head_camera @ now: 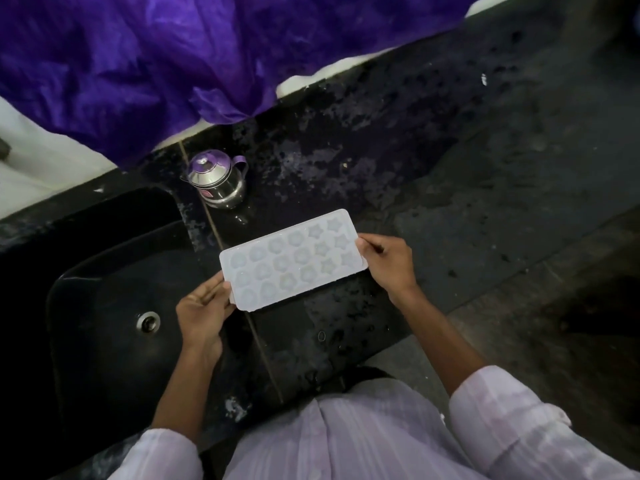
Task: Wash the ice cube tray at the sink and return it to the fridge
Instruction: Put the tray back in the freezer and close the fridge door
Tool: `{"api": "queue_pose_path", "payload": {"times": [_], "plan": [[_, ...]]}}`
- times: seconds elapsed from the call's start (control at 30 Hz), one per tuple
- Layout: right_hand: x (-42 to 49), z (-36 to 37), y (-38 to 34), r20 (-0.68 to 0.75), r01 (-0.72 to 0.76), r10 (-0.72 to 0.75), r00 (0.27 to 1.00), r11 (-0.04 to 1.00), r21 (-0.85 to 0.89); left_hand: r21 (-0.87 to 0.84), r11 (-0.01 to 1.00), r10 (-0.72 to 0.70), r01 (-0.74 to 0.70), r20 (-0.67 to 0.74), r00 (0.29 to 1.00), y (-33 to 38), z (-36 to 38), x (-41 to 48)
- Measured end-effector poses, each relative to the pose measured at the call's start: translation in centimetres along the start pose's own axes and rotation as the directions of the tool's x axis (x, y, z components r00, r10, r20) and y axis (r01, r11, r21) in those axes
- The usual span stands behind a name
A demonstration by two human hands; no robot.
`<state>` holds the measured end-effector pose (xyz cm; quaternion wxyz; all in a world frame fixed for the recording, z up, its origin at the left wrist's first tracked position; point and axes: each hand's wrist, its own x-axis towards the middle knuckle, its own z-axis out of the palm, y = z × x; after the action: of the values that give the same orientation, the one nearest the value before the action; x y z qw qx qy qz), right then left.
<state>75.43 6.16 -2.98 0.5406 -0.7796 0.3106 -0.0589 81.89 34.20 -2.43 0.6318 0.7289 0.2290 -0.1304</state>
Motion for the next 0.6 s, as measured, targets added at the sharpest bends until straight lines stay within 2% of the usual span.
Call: {"api": "queue_pose_path", "payload": {"times": [0.17, 0.33, 0.6], "plan": [[-4.0, -1.5, 1.2, -0.143, -0.076, 0.084, 0.986, 0.995, 0.059, 0.046, 0.998, 0.035, -0.042, 0.135, 0.99, 0.6, 0.0, -0.9], [-9.1, -2.7, 3.3, -0.301, -0.138, 0.171, 0.938, 0.982, 0.127, 0.088, 0.993, 0.051, -0.081, 0.302, 0.952, 1.0, 0.4, -2.1], [-18.9, -3.6, 6.9, -0.496, -0.238, 0.318, 0.808, 0.946, 0.22, 0.209, 0.965, 0.01, -0.156, 0.571, 0.821, 0.1, 2.0, -4.7]]}}
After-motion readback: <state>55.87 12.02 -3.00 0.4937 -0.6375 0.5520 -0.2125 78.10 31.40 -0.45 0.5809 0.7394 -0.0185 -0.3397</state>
